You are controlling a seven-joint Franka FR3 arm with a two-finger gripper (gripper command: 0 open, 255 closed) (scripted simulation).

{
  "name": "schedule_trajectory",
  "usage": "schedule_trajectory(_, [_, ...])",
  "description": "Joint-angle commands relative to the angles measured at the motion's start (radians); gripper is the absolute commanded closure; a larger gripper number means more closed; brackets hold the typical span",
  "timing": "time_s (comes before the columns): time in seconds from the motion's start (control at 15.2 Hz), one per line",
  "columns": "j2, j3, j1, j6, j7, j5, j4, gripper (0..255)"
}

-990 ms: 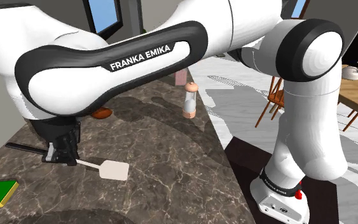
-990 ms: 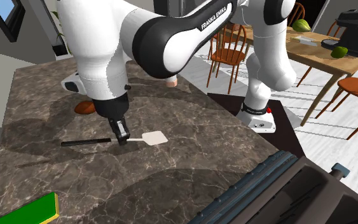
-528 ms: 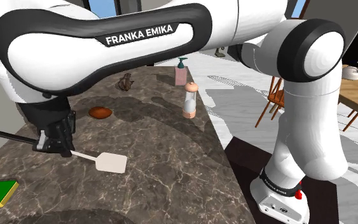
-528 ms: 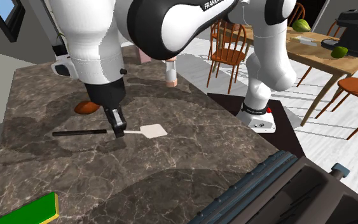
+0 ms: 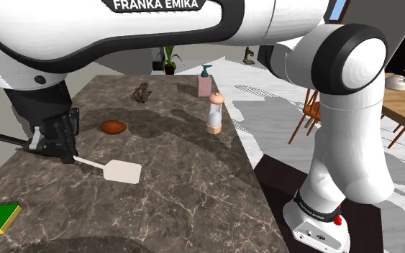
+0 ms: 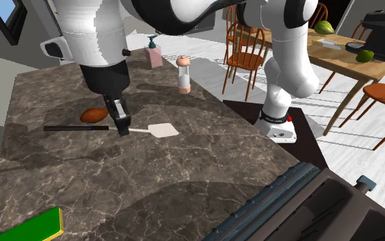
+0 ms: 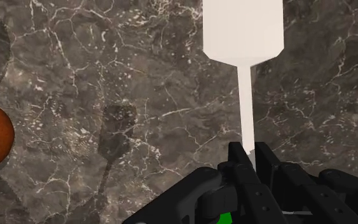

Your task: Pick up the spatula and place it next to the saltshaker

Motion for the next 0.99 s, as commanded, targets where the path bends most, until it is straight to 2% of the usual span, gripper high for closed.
schedule_trajectory(0.0, [0.006,0.001,0.006,-0.029,0.001,-0.002,0.034,255])
schedule_trajectory(0.46, [0.049,-0.001,0.034,-0.145,-0.001,-0.018,0.193,255])
schedule_trajectory(0.66, [-0.118,0.004,-0.055,-0.059,-0.045,0.046,-0.052,255])
schedule_trajectory(0.92, [-0.301,-0.012,-0.137,0.008,-0.125,0.125,-0.287,255])
